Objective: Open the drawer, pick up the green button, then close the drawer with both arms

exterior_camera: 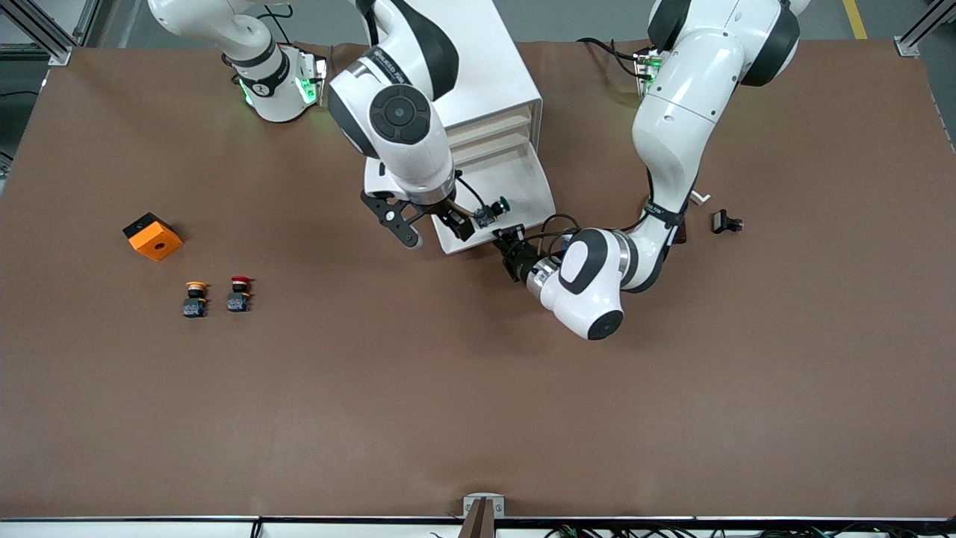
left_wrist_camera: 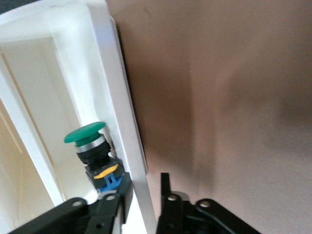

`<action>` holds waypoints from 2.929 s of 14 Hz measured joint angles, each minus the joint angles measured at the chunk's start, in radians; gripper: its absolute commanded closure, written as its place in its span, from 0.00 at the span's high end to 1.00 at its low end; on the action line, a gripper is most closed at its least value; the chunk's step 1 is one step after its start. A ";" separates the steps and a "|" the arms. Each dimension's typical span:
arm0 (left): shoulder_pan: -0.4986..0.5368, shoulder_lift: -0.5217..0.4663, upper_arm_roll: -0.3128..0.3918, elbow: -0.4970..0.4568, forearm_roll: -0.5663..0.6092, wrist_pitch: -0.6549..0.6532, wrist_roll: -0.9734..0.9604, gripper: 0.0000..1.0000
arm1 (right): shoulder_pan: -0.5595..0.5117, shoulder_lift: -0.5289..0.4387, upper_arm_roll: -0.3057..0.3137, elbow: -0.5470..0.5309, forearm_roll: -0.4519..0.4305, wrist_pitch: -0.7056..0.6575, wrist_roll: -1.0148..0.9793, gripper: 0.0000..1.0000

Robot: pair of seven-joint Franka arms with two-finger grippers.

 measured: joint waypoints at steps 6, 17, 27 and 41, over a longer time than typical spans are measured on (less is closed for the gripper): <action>0.005 0.000 0.045 0.051 0.000 0.010 0.017 1.00 | 0.052 0.055 0.000 -0.014 0.000 0.039 0.072 1.00; 0.017 -0.116 0.187 0.135 0.403 0.035 0.417 1.00 | 0.162 0.112 -0.001 -0.115 0.000 0.240 0.160 1.00; 0.042 -0.259 0.258 0.148 0.659 0.026 1.027 1.00 | 0.165 0.161 -0.023 -0.115 -0.009 0.263 0.166 0.86; 0.022 -0.246 0.210 0.109 0.699 0.059 1.184 1.00 | 0.102 0.151 -0.030 0.113 -0.008 -0.004 0.158 0.31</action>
